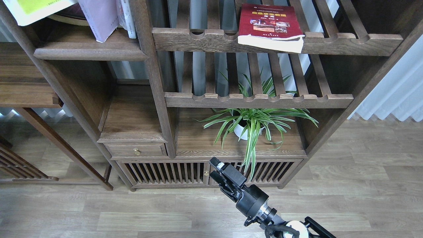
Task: Organize books on shelf
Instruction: 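Place the yellow-green book on the top shelf and withdraw the left gripper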
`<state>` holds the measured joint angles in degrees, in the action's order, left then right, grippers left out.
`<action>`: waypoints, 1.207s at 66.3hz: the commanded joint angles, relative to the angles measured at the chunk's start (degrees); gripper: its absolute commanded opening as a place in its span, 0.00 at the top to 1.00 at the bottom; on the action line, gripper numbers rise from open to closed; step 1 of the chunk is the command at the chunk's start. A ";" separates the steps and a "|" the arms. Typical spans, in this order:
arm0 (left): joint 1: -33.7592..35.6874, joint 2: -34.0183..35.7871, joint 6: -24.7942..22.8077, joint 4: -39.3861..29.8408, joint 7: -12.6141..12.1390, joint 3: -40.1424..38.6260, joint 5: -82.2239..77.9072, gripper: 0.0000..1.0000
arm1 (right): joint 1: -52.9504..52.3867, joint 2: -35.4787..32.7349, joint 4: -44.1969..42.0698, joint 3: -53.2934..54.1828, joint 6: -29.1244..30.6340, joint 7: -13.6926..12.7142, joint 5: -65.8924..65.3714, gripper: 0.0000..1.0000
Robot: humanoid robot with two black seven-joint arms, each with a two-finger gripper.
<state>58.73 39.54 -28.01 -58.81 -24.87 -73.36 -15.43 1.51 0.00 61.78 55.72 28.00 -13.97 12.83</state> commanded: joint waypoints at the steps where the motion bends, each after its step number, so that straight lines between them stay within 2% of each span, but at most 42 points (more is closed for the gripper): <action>1: 0.16 -5.61 0.01 2.56 1.40 -3.54 -5.84 1.00 | -0.01 0.00 0.00 0.00 0.00 0.00 0.00 0.01; 15: 0.68 -14.57 0.01 7.22 6.14 -9.08 -15.15 1.00 | -0.01 0.00 0.00 0.00 0.00 0.00 0.00 0.01; 21: 1.39 -16.86 0.01 9.24 9.66 -9.96 -17.35 1.00 | 0.08 0.00 0.00 0.00 0.00 0.00 0.00 0.01; 27: 2.09 -18.44 0.01 10.47 14.84 -9.53 -17.79 1.00 | 0.16 0.00 0.00 0.09 0.00 0.00 0.00 0.01; 38: 3.49 -20.90 0.01 14.59 19.59 -7.16 -18.14 1.00 | 0.16 0.00 0.00 0.00 0.00 0.00 0.00 0.01; 46: 4.90 -22.66 0.01 17.59 20.91 -6.80 -20.43 1.00 | 0.16 0.00 0.09 0.00 0.00 0.00 0.00 0.01; 55: 6.40 -24.94 0.01 21.54 24.25 -6.27 -20.96 1.00 | 0.25 0.00 0.09 0.09 0.00 0.00 0.00 0.01; 80: 6.66 -25.74 0.01 25.15 24.69 -2.14 -20.26 0.98 | 0.34 0.00 0.18 0.35 0.00 0.00 0.09 0.01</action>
<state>65.43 13.91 -28.00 -34.26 -0.14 -76.74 -36.10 1.84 0.00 61.96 56.13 28.00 -13.97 12.86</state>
